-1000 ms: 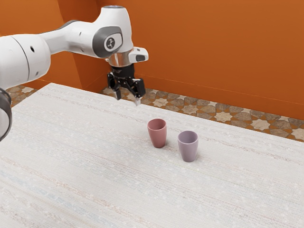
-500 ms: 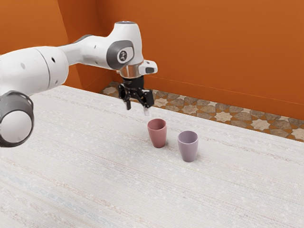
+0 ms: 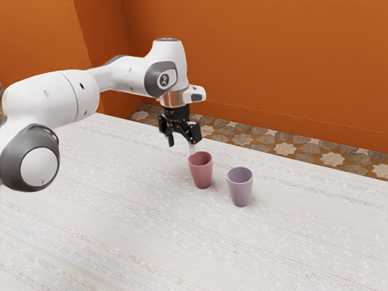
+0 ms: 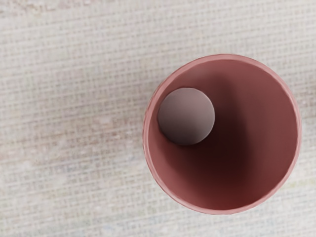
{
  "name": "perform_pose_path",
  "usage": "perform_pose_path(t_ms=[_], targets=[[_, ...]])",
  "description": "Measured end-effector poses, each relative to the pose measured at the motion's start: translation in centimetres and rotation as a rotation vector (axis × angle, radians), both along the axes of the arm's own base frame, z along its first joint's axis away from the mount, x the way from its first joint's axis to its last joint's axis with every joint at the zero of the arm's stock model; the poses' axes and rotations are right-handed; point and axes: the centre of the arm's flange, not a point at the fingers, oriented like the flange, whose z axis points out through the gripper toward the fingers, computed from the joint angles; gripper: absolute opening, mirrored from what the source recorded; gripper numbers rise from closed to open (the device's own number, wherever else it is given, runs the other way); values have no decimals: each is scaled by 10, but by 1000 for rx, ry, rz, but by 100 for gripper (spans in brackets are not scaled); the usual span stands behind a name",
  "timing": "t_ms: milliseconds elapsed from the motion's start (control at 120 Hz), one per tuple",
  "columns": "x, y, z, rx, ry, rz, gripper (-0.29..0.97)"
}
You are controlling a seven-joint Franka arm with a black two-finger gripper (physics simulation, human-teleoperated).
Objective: Place the left cup onto the right cup
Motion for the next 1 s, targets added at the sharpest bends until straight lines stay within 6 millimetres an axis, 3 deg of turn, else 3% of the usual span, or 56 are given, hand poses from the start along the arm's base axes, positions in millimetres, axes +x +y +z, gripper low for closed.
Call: perform_pose_path(t_ms=[625,1000], targets=[[21,15,-33,-2,-6,-1,64],[28,11,-48,-3,-7,-15,64]])
